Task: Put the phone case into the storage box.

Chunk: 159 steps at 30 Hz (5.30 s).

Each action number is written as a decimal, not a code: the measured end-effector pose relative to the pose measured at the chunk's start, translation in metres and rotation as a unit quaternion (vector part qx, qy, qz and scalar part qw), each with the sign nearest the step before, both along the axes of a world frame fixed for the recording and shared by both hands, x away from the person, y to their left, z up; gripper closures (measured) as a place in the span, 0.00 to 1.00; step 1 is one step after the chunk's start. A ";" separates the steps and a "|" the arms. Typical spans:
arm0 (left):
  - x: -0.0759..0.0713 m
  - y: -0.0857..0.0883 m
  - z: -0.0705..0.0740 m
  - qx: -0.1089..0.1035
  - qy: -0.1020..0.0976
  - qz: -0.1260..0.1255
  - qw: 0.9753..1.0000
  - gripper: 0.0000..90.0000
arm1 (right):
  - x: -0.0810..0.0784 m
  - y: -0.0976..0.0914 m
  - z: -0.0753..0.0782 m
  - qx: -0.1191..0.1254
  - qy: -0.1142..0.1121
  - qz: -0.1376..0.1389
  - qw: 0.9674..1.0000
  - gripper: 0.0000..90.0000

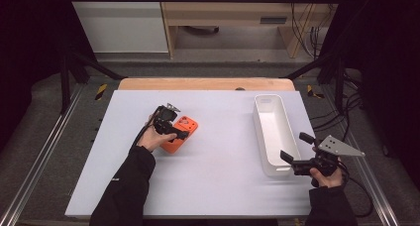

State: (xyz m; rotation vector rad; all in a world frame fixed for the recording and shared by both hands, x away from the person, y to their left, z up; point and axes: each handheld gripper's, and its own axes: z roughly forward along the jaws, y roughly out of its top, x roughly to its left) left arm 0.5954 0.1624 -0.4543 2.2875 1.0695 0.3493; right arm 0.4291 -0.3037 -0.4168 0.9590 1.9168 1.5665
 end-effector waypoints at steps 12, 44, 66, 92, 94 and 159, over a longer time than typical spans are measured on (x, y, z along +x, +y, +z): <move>0.000 -0.002 -0.007 0.007 0.010 -0.005 1.000 0.03 | 0.000 0.000 0.000 0.001 0.001 -0.001 1.000 0.00; -0.002 -0.005 -0.014 0.034 0.017 -0.007 0.999 0.16 | 0.000 0.000 0.000 0.002 0.002 -0.002 1.000 0.00; -0.008 0.003 0.002 0.005 0.008 -0.014 1.000 0.17 | 0.000 0.000 0.000 0.002 0.002 -0.001 1.000 0.00; -0.053 0.015 0.042 -0.036 -0.048 -0.065 0.996 0.17 | -0.001 0.000 0.001 0.001 0.001 0.002 1.000 0.00; -0.057 0.016 0.043 -0.039 -0.054 -0.069 0.995 0.17 | -0.001 0.000 0.001 0.001 0.001 0.002 1.000 0.00; -0.126 -0.016 0.052 -0.032 -0.075 -0.214 0.973 0.17 | -0.005 0.053 0.011 -0.083 0.009 0.098 0.992 0.01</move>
